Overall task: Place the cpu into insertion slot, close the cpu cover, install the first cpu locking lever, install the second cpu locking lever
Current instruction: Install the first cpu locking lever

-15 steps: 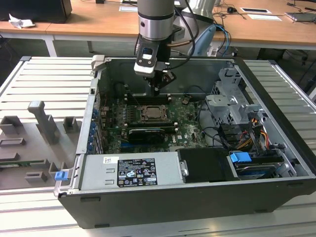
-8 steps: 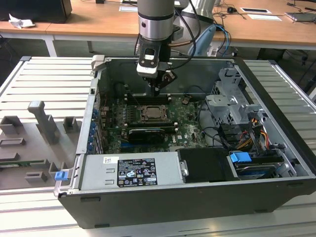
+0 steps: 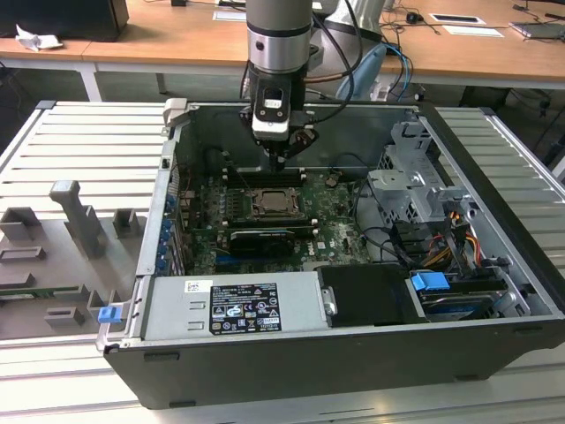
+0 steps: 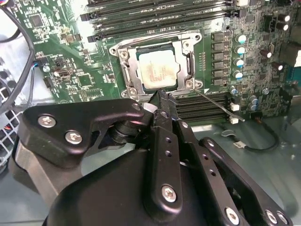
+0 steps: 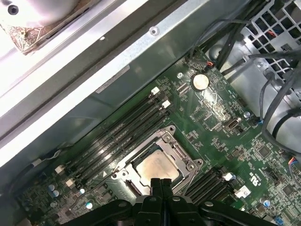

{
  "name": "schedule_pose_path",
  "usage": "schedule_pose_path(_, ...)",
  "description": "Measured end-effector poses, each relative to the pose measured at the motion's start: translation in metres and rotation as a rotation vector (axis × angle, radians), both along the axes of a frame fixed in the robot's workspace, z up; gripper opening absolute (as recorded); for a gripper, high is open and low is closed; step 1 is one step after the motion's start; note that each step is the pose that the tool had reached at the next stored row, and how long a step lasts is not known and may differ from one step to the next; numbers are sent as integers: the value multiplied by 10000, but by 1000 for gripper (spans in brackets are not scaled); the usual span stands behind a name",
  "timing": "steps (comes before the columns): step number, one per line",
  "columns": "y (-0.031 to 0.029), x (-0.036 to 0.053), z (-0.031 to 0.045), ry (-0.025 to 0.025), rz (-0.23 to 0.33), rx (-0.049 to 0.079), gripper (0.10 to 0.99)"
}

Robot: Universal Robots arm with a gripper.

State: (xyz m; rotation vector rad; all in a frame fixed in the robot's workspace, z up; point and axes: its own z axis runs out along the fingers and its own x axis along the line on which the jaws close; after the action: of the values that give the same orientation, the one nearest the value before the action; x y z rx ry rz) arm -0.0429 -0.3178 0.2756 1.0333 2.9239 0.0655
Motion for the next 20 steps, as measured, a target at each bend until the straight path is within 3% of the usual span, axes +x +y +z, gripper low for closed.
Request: schedule_pose_path(20,-2,0,0,0,611,1,106)
